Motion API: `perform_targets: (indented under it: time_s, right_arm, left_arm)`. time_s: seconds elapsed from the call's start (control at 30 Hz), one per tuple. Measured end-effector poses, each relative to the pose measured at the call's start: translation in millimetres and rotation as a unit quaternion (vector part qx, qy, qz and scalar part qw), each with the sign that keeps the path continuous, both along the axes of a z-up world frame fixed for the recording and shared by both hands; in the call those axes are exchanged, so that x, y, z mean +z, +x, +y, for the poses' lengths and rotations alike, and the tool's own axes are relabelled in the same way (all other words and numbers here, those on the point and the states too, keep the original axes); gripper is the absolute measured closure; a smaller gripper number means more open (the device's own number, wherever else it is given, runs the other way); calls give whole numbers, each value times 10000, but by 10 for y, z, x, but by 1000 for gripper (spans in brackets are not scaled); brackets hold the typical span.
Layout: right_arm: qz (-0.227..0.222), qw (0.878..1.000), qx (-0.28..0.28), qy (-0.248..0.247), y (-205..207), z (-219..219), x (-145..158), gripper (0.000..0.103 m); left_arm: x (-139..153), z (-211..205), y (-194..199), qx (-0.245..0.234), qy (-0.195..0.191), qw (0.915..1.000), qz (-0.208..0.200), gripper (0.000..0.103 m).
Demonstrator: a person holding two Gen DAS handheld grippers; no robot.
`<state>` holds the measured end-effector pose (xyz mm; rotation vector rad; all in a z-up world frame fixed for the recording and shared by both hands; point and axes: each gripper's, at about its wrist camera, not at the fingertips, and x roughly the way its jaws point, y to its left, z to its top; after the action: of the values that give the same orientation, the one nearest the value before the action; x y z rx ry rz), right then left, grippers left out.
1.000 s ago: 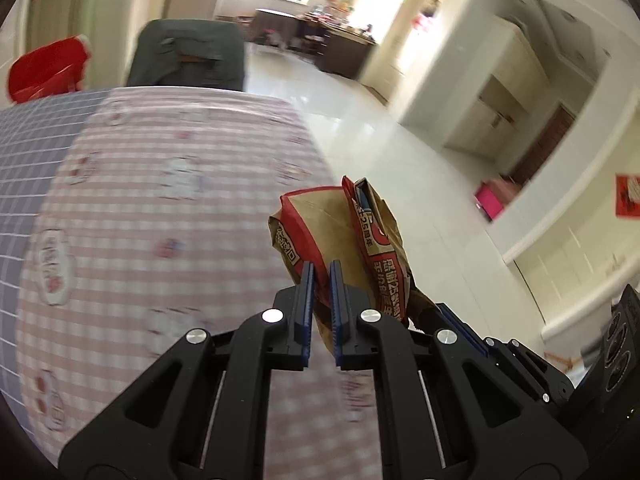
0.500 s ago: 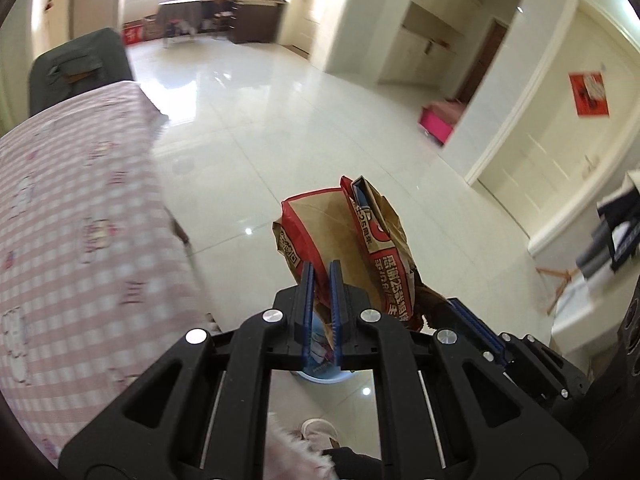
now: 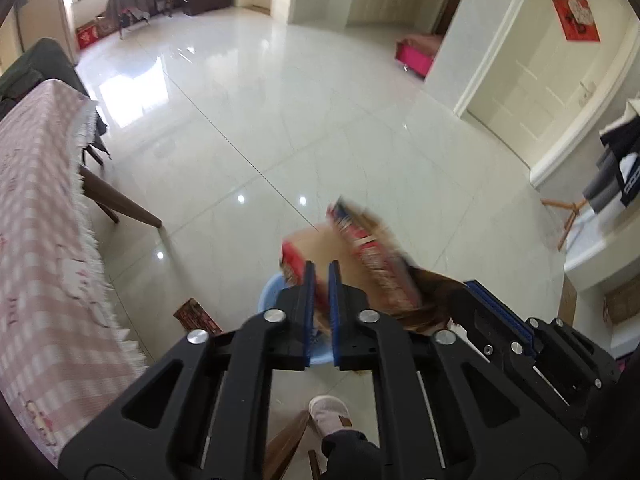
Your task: Collect trash
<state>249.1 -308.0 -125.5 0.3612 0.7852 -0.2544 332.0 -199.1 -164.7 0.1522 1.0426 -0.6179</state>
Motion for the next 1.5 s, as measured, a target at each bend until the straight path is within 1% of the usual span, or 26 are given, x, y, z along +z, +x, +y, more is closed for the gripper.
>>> perform_targets:
  time_s: [0.07,0.1,0.17,0.2,0.27,0.4,0.47,0.57,0.6,0.63,0.7,0.77,0.83,0.97,1.07,1.17,1.27,1.3,1.33,1.5]
  right_arm:
    - [64,10000,-22,26,28,-45,-54,100]
    - [83,10000,-36,35,61,-36,-81,100]
    - [88,9999,-38,55,92,-50,-128,100]
    - [99,9999,-59,23,121,-64,-159,100]
    - [86,9999,-5,115,196,-106,-242,100]
    - [178,9997,-45,176,297,-165,-364,100]
    - [209,9996,-39,197,309,-173,-407,100]
    - [191,9995,-26,261,329,-158,-444,100]
    - [179,9994,-12,282,340,-139,-437,100]
    - [163,9994,-7,290,324,-141,-428,100]
    - [144,9993,-35,332,319,-150,-398,100]
    - [57,9990,3,452,303,-135,-322,100]
    - [-17,9992,40,391,286,-83,-217,99]
    - [-141,9989,83,436,223,19,-23,99]
    - [-171,9992,45,352,127,115,107,98]
    - [-218,9992,-17,336,27,182,227,97]
    - [-308,9991,-65,289,-87,270,341,93]
    - [-347,9991,-101,236,-139,316,405,89]
    - [-384,9990,-122,206,-178,357,450,85]
    - [-663,9977,-106,104,-392,583,740,77]
  left_arm:
    - [-46,-43,20,-9,32,10000,35,97]
    - [-79,-81,35,5,142,9999,-17,97]
    - [-121,-125,82,-5,186,9998,23,97]
    - [-148,-141,99,31,229,9997,15,97]
    - [-184,-156,139,103,249,9996,5,97]
    - [-366,-183,236,233,458,9984,249,97]
    - [-416,-192,252,247,607,9975,279,97]
    - [-422,-198,264,293,649,9970,296,96]
    - [-418,-202,263,343,661,9968,287,91]
    - [-408,-193,275,390,669,9966,272,71]
    - [-334,-87,298,661,623,9957,181,39]
    - [-247,13,302,733,487,9960,141,39]
    - [-194,97,286,724,396,9964,192,39]
    - [-38,222,194,690,282,9972,103,38]
    - [141,343,50,633,230,9977,-65,38]
    - [288,457,-88,590,191,9978,-243,35]
    - [481,592,-273,565,173,9969,-518,34]
    - [524,624,-303,574,171,9965,-591,33]
    - [593,678,-358,601,138,9956,-700,33]
    - [875,983,-559,702,-54,9920,-1047,29]
